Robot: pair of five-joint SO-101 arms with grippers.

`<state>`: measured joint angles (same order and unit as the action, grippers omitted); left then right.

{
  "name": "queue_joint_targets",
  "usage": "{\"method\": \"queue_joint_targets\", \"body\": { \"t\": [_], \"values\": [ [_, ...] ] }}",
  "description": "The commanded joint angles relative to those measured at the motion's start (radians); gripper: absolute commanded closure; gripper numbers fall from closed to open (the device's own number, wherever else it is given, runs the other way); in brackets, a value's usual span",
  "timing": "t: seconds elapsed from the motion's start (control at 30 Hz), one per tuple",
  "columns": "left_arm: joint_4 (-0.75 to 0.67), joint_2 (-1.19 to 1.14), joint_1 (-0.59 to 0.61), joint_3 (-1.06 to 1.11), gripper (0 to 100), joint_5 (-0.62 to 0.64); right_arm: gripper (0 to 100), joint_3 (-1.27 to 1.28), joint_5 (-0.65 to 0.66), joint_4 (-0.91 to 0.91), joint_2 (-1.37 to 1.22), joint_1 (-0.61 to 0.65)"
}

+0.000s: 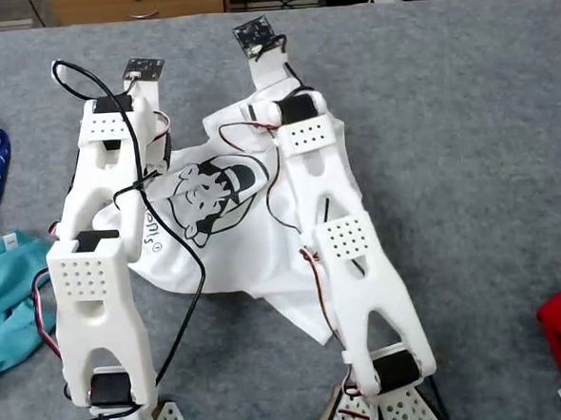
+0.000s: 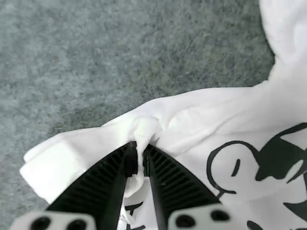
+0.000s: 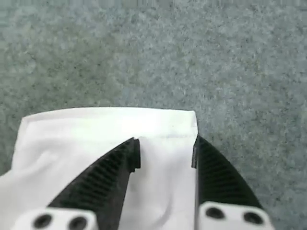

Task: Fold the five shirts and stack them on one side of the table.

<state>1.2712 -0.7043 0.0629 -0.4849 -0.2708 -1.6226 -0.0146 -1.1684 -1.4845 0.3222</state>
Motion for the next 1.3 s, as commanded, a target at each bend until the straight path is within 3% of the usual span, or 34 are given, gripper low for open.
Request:
{"method": "queue_joint_targets", "body": {
  "t": [0.0,0.17,0.3,0.67,0.87,1.0,1.27],
  "values": [
    [0.011,0.01,0.014,-0.023,98,0.008,80.4,-0.022,-0.005,0.015,0.008,-0.004],
    [0.012,0.01,0.02,-0.023,98,0.008,93.9,-0.018,0.015,-0.064,0.045,-0.036],
    [0.055,0.01,0.017,-0.032,98,0.006,98.9,-0.028,0.061,-0.161,0.084,-0.077],
    [0.069,0.019,0.018,-0.028,98,0.011,99.2,-0.038,0.068,-0.439,0.338,-0.139],
    [0.187,0.018,0.011,-0.066,98,0.006,99.3,-0.022,0.153,-0.621,0.433,-0.139],
    [0.245,0.018,0.009,-0.098,98,0.006,99.3,0.12,0.15,-0.62,0.498,-0.15],
    [0.381,0.018,0.009,-0.204,98,0.006,99.3,0.717,0.195,-0.617,0.819,-0.14]
  ]
}}
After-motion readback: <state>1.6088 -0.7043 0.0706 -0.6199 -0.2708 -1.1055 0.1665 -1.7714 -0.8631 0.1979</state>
